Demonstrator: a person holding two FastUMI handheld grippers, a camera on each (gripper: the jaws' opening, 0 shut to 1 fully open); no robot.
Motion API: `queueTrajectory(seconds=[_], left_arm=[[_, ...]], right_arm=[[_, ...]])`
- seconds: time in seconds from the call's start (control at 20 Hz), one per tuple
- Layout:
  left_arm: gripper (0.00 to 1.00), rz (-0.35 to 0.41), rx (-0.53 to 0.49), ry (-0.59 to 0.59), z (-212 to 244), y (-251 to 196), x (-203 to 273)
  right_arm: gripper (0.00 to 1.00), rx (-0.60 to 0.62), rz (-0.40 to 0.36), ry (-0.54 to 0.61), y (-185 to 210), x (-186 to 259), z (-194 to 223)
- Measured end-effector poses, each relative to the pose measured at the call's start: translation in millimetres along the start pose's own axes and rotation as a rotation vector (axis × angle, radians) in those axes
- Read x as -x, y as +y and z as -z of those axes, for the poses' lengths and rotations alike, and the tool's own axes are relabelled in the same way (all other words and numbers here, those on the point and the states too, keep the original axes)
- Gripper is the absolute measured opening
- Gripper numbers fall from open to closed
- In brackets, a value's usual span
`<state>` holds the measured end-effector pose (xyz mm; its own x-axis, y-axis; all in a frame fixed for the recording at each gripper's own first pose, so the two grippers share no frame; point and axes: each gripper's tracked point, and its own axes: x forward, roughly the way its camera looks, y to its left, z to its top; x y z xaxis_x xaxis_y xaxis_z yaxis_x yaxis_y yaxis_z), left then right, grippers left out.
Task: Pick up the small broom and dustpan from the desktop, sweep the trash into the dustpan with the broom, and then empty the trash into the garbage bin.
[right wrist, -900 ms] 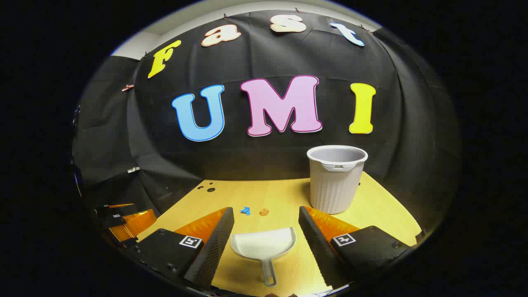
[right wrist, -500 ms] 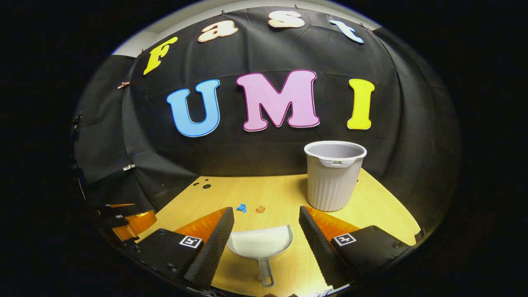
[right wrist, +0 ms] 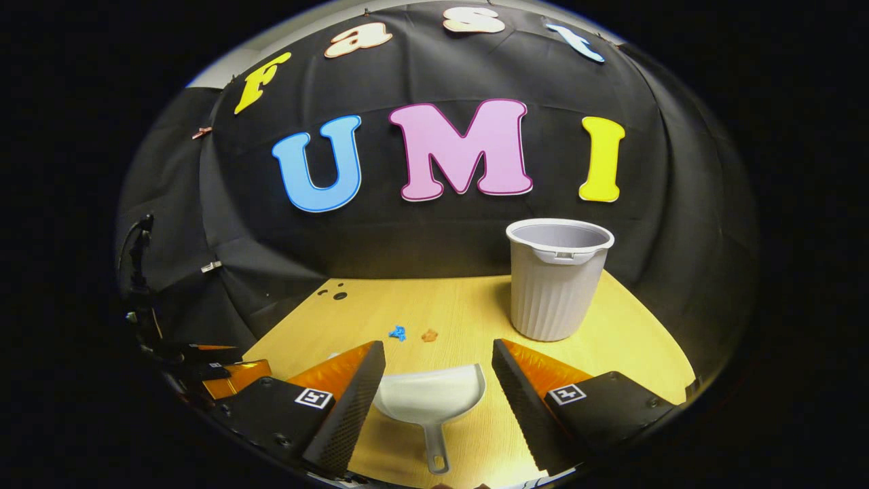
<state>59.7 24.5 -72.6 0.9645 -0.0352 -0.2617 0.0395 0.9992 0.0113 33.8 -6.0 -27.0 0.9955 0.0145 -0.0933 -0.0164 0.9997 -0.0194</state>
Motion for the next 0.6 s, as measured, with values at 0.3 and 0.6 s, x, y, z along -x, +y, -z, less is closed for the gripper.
queueTrajectory(seconds=[0.3,0.6], left_arm=[[0.97,-0.009,-0.026,0.237,60,8,-48],[0.97,-0.046,0.025,0.454,110,18,-83]], right_arm=[[0.99,0.019,-0.057,0.077,7,-8,28],[0.99,0.021,-0.101,0.180,4,-18,63]])
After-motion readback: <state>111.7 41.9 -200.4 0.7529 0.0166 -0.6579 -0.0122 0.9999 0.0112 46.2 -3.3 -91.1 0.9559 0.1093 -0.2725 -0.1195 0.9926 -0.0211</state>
